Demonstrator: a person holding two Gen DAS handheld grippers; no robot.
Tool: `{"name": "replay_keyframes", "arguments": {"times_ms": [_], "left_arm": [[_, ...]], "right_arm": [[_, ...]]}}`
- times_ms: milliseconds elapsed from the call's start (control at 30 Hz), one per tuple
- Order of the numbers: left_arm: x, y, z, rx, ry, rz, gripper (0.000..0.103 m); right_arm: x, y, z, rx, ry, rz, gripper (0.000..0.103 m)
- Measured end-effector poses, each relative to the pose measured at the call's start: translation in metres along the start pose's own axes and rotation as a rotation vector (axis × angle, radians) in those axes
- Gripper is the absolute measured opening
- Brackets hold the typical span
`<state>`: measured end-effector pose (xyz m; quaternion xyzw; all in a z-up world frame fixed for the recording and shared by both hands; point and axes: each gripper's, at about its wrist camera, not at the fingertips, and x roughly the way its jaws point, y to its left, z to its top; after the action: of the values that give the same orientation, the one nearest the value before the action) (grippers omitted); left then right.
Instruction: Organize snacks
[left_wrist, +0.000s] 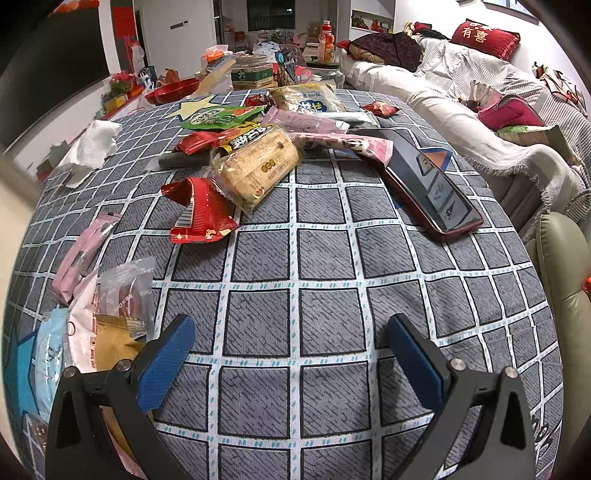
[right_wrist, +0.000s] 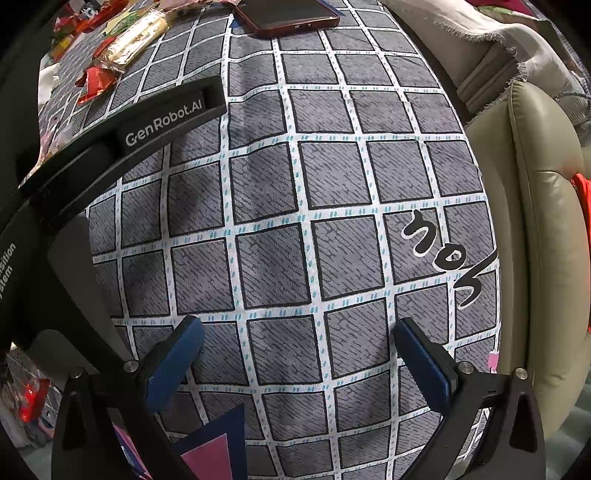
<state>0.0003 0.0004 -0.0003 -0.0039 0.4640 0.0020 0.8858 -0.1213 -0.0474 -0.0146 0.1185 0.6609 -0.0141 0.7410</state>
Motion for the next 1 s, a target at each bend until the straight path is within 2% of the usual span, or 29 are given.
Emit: {"name": "replay_keyframes", "arguments": {"times_ms": [33, 133, 267, 400, 633, 700, 1000], "left_arm": [[0.0, 0.0, 0.0, 0.0, 0.0, 0.0, 0.103], [0.0, 0.0, 0.0, 0.0, 0.0, 0.0, 0.103], [0.0, 0.0, 0.0, 0.0, 0.0, 0.0, 0.103], [0.0, 0.0, 0.0, 0.0, 0.0, 0.0, 0.103], [0.0, 0.0, 0.0, 0.0, 0.0, 0.0, 0.103], [0.0, 0.0, 0.0, 0.0, 0.0, 0.0, 0.103], [0.0, 0.0, 0.0, 0.0, 0.0, 0.0, 0.103]], "right_arm": [[-0.001, 0.0, 0.001, 0.001, 0.002, 0.013, 0.103], [0.007, 0.003, 0.003, -0.005, 0.049, -0.045, 0.103], [0.014, 0.006, 0.008, -0.008, 0.121, -0.078, 0.103], [0.01, 0.009, 0.011, -0.016, 0.06, -0.091, 0.103], [0.007, 0.01, 0.012, -0.021, 0.035, -0.08, 0.103], [0.005, 0.01, 0.012, -0.025, 0.001, -0.072, 0.103], [0.004, 0.011, 0.01, -0.038, -0.006, -0.075, 0.103]]}}
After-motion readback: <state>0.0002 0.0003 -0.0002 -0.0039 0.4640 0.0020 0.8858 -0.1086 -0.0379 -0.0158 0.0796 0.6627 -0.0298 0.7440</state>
